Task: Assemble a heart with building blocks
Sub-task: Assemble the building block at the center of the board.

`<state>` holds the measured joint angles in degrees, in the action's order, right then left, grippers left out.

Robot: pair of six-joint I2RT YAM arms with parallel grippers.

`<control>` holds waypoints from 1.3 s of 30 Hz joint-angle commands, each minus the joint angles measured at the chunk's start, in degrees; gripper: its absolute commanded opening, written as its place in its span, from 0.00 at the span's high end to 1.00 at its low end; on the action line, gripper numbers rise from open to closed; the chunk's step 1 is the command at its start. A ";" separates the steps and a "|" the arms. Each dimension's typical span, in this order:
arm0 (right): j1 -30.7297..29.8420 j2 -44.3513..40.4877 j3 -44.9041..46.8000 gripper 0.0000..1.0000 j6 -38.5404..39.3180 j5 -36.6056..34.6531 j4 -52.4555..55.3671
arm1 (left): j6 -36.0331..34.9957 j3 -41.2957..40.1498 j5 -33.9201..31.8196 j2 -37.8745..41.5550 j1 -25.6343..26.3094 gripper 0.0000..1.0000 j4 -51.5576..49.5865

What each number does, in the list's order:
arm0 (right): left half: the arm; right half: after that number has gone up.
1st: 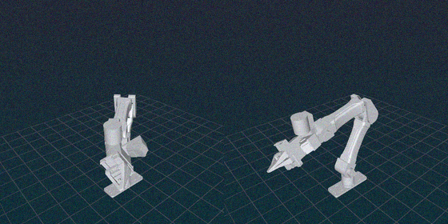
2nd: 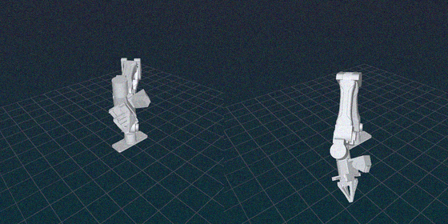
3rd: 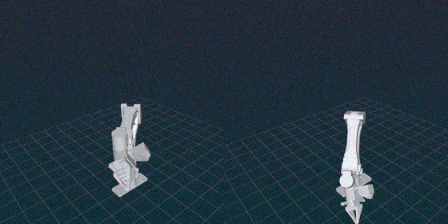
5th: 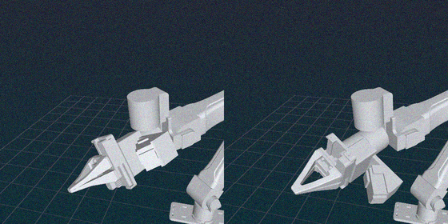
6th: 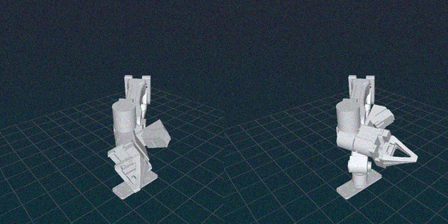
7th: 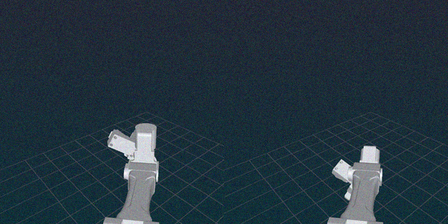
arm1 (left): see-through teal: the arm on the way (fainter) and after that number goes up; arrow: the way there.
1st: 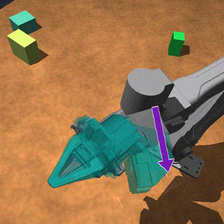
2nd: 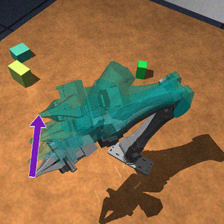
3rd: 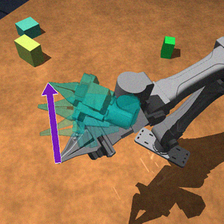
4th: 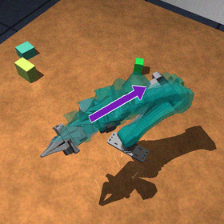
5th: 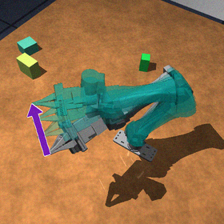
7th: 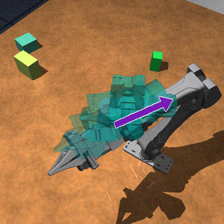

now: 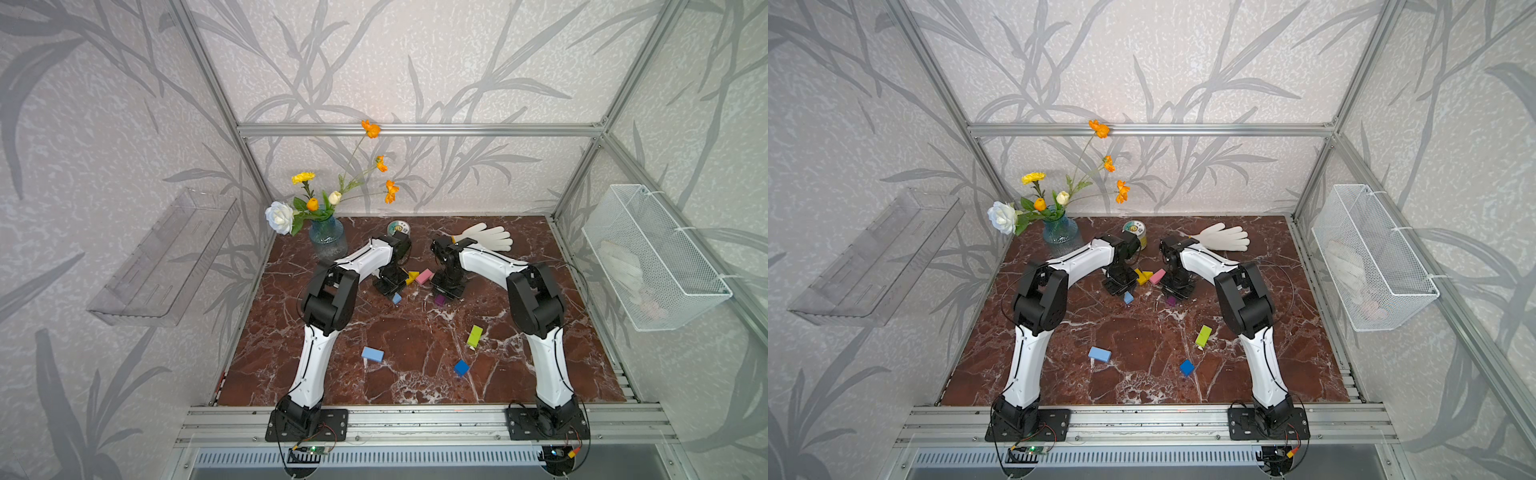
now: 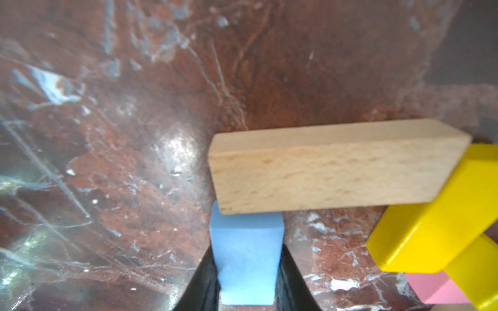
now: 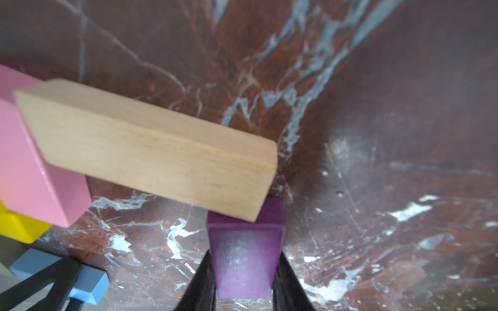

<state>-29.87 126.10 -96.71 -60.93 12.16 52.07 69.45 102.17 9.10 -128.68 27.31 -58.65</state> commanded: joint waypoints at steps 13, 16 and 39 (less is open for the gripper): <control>0.23 4.85 -1.36 0.99 -2.00 1.20 1.86 | 0.84 0.18 -0.11 -0.70 -0.45 0.87 -0.49; 0.16 4.98 -1.50 0.85 -1.66 1.02 2.19 | 0.85 0.17 0.17 -0.84 -0.50 0.86 -0.35; -0.19 -1.03 0.74 0.12 1.71 -0.72 1.69 | -2.07 -0.40 -0.35 4.36 0.04 0.35 -1.23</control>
<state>-29.93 126.61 -98.39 -60.80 14.96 50.61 68.84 102.15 9.50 -128.20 27.27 -58.33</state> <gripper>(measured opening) 0.875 0.646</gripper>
